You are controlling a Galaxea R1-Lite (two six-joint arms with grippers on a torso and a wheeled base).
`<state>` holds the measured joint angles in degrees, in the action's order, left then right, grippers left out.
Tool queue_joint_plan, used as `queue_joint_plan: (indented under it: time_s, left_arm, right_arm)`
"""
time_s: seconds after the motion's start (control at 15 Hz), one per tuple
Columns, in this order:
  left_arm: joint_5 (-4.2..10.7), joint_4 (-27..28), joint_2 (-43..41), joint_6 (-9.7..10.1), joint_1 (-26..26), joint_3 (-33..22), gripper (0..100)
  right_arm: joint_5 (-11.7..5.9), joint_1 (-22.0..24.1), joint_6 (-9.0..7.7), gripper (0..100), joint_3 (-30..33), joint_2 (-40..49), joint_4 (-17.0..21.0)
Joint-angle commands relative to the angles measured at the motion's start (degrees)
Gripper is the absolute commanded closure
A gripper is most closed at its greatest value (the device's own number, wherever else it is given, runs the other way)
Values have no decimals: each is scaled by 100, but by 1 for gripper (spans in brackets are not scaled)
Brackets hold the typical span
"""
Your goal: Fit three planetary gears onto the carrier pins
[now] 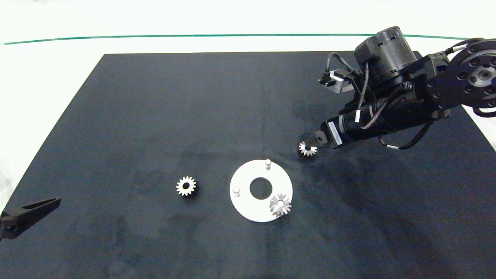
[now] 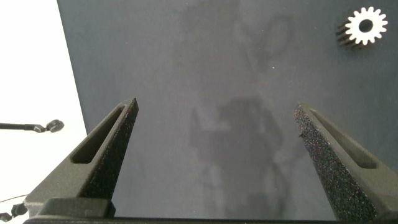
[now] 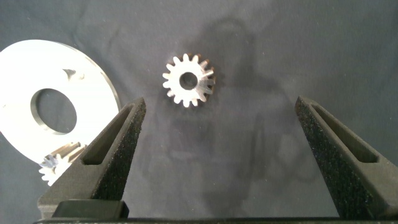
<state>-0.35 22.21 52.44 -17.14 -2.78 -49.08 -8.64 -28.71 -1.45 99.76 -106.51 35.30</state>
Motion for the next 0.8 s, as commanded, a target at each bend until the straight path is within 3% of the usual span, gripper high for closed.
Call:
queue_joint_plan:
  time_s: [0.07, 0.8]
  left_arm:
    - [0, 11, -6, -9, 5, 4, 0]
    - [0, 20, -32, -70, -3, 12, 0]
  right_arm:
    - [-6, 14, -4, 0, -35, -1, -41]
    - [-32, -109, -4, 0, 9, -669, -164]
